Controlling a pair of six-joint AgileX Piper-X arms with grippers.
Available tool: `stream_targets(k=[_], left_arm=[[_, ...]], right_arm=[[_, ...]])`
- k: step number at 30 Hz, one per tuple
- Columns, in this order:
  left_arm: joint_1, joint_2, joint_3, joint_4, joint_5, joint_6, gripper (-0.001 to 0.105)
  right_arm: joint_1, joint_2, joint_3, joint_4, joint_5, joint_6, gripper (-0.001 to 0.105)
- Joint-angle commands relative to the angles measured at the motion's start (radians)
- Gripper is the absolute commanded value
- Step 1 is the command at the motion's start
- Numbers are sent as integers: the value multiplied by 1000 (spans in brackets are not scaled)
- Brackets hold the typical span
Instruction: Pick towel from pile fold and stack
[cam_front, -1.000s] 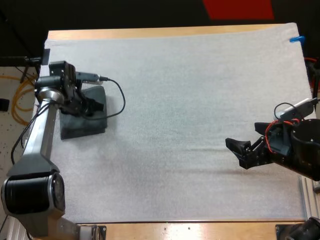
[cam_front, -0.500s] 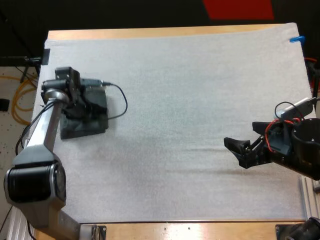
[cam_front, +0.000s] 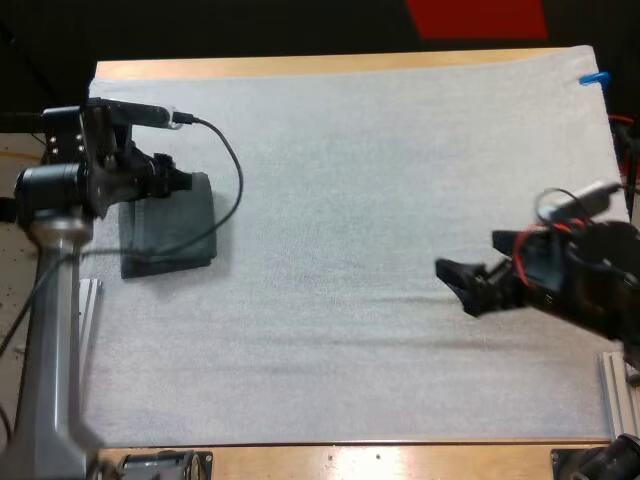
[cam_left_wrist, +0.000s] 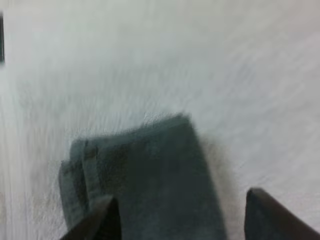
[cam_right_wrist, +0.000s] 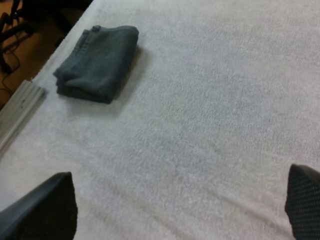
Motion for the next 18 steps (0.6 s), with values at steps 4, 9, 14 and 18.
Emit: stream_targets(k=[4,9,14,18], left_arm=[[-84,-106,-7,19,8,-6,52],[-167,-167,-7,35,8,-6,52],[-188,-210,-5,75,8,7,52],[-188,-254,5,75,8,46,52]], right_arm=[[-9,134,-1,-84,-3,-32,82],[-105,241,-1,-135,-13,-38,82],[-312,257,-1,-103,-26,-112,82],[-469,228,-1,-45,-30,-169,82]])
